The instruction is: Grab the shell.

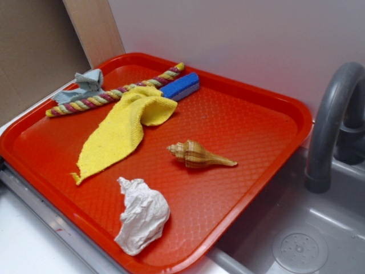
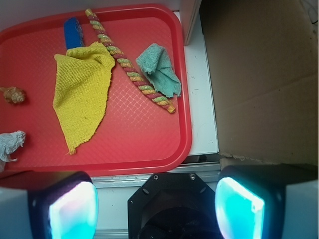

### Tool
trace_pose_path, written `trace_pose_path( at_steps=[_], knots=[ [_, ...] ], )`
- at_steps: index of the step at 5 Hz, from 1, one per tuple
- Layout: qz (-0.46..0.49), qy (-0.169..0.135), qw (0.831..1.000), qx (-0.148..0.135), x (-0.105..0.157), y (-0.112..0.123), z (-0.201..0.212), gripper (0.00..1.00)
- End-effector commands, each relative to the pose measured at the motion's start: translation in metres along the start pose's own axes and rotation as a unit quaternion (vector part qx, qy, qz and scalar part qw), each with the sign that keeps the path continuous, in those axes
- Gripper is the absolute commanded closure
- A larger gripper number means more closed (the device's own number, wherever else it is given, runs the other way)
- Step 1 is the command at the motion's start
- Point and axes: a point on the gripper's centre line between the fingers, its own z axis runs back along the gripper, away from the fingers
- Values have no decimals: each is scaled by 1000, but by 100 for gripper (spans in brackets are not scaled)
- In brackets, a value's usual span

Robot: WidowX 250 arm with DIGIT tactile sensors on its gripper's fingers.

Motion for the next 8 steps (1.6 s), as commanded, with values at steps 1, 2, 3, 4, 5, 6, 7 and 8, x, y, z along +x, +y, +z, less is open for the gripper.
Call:
trace_pose_path(
  at_steps=[1,2,3,4,5,6,7,8],
  knots=[
    [0,0,1000,0,0,0,0,0],
    [-125,-42,991,-9,22,-46,-11,0],
    [-249,-63,966,-14,26,-84,-21,0],
    [-318,-64,945,-35,24,-113,-29,0],
    [-364,-50,928,-52,31,-157,-42,0],
    [-391,-20,920,-20,48,-198,-65,0],
    [-426,-3,905,-13,58,-230,-83,0],
    [-453,27,891,-11,65,-254,-108,0]
  ],
)
